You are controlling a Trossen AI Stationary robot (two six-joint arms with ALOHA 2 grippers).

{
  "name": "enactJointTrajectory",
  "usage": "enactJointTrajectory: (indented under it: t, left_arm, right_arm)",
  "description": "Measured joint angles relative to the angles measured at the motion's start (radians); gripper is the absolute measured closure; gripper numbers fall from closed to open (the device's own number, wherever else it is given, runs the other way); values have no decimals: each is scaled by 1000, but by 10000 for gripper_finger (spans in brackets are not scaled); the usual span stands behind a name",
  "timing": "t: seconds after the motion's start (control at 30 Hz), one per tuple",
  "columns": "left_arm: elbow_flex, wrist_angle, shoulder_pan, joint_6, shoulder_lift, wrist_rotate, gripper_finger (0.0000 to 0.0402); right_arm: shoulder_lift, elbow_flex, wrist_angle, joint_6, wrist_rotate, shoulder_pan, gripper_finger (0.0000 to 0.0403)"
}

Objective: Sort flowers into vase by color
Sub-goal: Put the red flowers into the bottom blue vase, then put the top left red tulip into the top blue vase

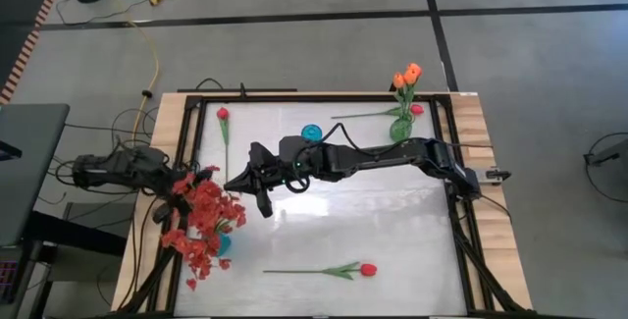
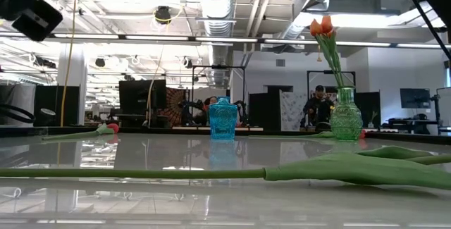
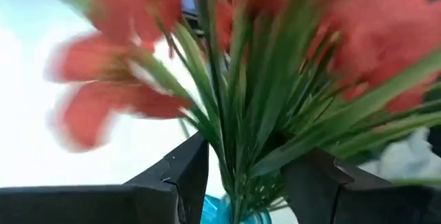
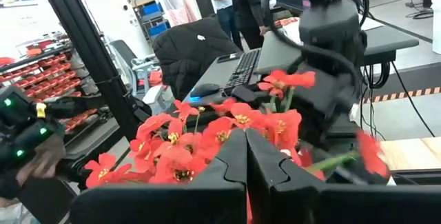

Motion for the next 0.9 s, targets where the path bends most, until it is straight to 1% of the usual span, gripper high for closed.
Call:
enactJointTrajectory:
  t: [0.1,0.17,0.33,0.43,0.67,0.83,0.9]
  left_arm:
    - [53,-59,0,-38,1,-67,245]
    - [83,-107,0,-66,6,-84,245]
    - [139,-246,0,-115,6,-81,245]
    - [166,-298,0,-147,8,-89,245]
    - [190,-450,0,-228,20,-97,249]
    - [196,-486,0,-271,26,-88,263]
    - [205,-496,0,-275,29,-95,267]
  right_arm:
    - [0,0,0,0,0,0,383]
    - [0,0,0,0,0,0,383]
    - [0,0,1,-7,0,-11,383]
    - [0,0,0,-8,0,-16,383]
    - [-10,-2,-2,-70,0,-35,382]
    - [-41,-1,-31,-80,0,-63,382]
    - [-68,-2,-95,-83,0,-75,381]
